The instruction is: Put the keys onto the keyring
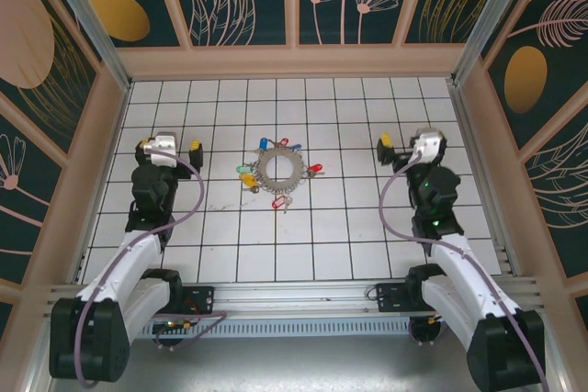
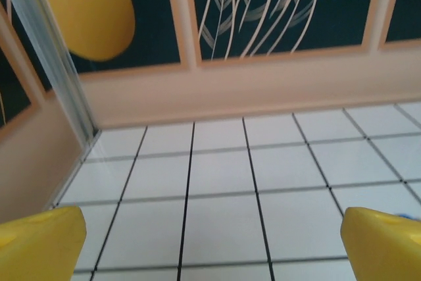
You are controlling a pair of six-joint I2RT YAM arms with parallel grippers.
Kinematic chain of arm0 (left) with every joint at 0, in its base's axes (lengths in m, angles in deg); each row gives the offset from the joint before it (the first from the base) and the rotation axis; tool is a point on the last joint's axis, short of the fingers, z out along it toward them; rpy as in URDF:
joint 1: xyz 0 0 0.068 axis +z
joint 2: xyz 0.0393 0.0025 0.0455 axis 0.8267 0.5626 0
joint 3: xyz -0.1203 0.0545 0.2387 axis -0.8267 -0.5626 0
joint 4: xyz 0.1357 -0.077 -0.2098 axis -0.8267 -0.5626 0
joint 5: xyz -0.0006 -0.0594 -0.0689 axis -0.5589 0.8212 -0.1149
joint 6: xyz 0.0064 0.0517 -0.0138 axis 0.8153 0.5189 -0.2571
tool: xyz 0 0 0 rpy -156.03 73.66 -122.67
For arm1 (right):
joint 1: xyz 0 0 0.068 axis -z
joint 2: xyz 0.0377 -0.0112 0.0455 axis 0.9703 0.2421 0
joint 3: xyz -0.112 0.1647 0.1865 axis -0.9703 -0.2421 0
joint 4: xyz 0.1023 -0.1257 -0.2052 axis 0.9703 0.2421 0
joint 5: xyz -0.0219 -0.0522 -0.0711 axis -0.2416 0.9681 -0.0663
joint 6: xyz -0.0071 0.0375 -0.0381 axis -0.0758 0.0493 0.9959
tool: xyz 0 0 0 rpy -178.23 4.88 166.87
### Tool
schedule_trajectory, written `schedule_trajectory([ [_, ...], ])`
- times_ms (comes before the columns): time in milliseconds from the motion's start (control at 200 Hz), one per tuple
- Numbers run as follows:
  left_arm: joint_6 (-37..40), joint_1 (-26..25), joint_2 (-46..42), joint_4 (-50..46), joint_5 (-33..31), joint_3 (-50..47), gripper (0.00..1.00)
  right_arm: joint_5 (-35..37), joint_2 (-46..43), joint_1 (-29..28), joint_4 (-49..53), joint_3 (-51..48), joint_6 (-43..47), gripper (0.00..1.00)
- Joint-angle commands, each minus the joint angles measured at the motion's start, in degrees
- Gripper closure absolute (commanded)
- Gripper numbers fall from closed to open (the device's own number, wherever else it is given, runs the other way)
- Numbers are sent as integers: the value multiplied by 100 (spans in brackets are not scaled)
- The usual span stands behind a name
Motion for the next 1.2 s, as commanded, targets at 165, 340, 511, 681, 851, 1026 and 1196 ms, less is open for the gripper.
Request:
schedule_trajectory([
  [165,-490,21,1294,2331,-698,-931,1,239,1503,426,-2605,-1168,-313,1],
  [340,-251,21,2246,3111,-461,-682,1,-287,3098,574,-3999,-1073,-106,1],
  [511,-650,33,3075,3530,-993,-380,1,-101,4358,1181,-4383,-595,-871,1],
  [681,-993,158,3259,3960,-1438,-601,1,-18,4220,1160,-3825,-442,-906,1],
  [851,-997,196,3298,4142,-1401,-658,1,-66,4177,1193,-3603,-363,-951,1],
  [1026,-983,196,3289,4145,-1391,-659,1,-131,4186,1173,-3586,-338,-898,1],
  [1196,-983,199,3295,4159,-1396,-661,1,-129,4191,1171,-3576,-339,-899,1],
])
